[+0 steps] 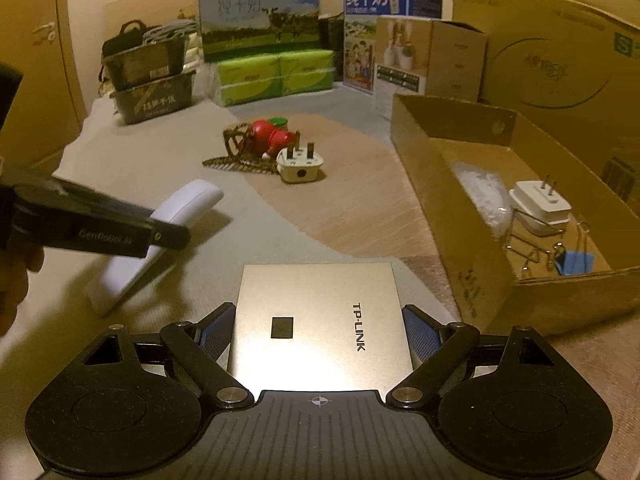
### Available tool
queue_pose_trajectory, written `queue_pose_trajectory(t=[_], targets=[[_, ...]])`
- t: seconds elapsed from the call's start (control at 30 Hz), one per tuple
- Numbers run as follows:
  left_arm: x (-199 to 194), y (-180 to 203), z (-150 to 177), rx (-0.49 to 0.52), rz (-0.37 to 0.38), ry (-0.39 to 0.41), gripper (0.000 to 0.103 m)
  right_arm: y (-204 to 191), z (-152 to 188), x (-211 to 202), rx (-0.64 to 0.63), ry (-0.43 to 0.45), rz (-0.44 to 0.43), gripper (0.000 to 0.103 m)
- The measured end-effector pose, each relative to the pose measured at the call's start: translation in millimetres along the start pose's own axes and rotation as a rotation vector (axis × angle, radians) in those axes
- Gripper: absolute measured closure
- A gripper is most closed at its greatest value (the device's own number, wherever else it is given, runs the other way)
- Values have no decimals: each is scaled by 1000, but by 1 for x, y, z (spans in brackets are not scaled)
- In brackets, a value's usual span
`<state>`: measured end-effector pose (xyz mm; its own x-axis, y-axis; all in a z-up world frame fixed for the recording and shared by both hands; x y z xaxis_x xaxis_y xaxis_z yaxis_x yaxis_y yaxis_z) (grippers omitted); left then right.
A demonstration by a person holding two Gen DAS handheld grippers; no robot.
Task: Organize rigid objects
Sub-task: 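Carry the white remote and gold panel over the cardboard tray with both tools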
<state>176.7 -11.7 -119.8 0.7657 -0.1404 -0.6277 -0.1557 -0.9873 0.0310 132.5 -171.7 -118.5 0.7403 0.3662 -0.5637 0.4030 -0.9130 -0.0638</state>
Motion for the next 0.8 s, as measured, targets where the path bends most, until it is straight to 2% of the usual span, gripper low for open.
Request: queue_pose_trajectory(t=[0.4, 0.8], targets=[[-27, 14, -17, -10, 22, 56, 69, 11, -13, -29, 39, 62, 30, 16], [-36, 27, -41, -11, 46, 98, 69, 25, -27, -42, 48, 105, 56, 16]])
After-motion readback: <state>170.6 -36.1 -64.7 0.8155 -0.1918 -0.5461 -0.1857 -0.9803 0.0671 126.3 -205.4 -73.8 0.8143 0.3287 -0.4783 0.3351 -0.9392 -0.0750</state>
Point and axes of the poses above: each gripper's, at about its wrist camera, not at the fingertips, and x roughly the way its jaws point, y to its right, z to its underside, the point moved 8 cm from there along x, roughly the way its jaws point, and after that the axes turned 7 degrees about y, right-handed, at the moved point
